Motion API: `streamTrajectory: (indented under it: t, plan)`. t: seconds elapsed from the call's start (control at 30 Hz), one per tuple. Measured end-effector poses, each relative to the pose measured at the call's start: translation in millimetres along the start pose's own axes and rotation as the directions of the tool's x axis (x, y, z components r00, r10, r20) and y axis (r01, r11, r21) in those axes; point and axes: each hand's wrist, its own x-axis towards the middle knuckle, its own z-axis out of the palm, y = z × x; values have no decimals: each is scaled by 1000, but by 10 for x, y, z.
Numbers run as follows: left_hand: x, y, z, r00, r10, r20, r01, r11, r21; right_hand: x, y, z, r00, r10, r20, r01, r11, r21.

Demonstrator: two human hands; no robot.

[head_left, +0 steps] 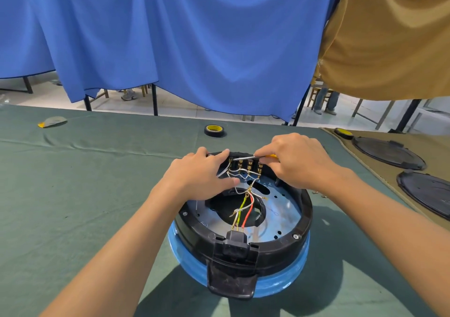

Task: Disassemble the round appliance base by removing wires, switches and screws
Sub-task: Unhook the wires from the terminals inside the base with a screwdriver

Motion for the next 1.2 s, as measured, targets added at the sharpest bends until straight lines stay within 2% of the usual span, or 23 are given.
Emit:
streamTrajectory:
  t: [0.3,0.6,0.87,1.1,1.2]
  plan:
    - [11,6,4,1000,-1,5,1,1000,3,6,-3,21,1000,19,-4,-19,1000,13]
    - [14,-6,11,1000,3,7,-3,1000,8,93,9,-27,1000,-19,0,18,989,-144]
    - [11,3,4,1000,1,7,-1,1000,6,55,-6,-34,1000,-26,-17,25,999,-30]
    - [8,0,13,1000,-1,3,1,1000,18,105,-30,-75,997,-70,20,72,980,-184]
    - [2,2,12,1000,-2,7,2,1000,18,162,-39,-124,995,-77,57,86,983,-163]
